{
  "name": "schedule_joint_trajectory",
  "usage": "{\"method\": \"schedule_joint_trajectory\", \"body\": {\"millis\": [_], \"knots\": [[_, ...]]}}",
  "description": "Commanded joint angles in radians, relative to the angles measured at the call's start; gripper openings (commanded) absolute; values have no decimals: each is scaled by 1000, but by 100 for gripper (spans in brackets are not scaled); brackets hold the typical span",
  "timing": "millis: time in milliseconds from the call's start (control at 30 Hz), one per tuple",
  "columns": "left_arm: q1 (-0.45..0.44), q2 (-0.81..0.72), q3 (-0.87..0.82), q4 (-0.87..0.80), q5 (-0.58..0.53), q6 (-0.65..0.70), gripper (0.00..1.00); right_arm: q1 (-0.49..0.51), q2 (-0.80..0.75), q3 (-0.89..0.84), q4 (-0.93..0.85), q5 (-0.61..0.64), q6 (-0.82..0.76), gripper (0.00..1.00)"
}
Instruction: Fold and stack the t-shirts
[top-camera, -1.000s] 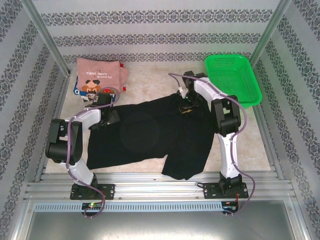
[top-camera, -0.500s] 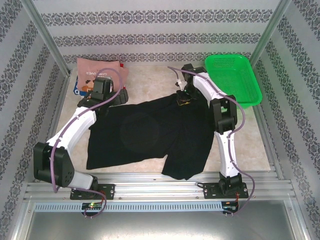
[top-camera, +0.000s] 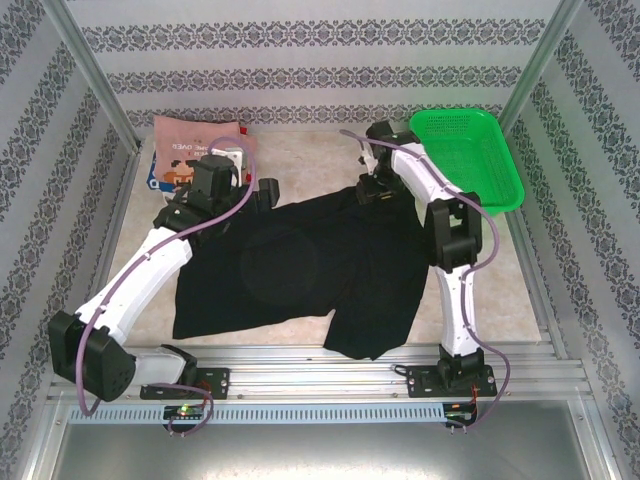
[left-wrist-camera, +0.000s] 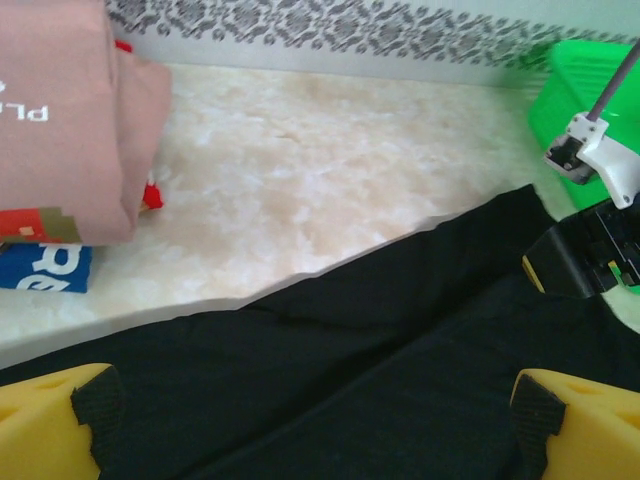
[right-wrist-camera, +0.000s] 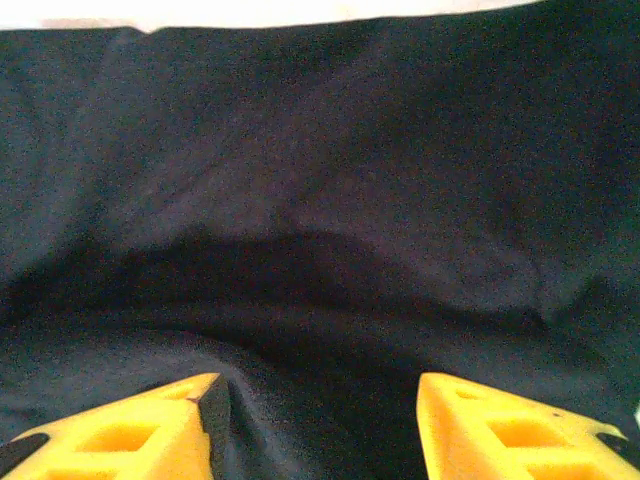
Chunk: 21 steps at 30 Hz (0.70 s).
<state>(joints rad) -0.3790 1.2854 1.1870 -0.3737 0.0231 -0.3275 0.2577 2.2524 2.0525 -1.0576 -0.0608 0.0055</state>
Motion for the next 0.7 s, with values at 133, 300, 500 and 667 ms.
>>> {"method": "schedule_joint_trajectory", "body": {"millis": [133,300,500,667], "knots": [[-37,-76,4,-49,-35,26,100,0,-174,-207,35,-98,193,51],[-41,-80,13,-65,-41,29,100,-12,-309,-457,210,-323,409,49],[-41,-84,-1,-50,-38,34,100,55,-343,-551,193,-266,311,52],[-41,-85,3,-46,-26,47,100,88,-268,-534,140,-137,258,52]]}}
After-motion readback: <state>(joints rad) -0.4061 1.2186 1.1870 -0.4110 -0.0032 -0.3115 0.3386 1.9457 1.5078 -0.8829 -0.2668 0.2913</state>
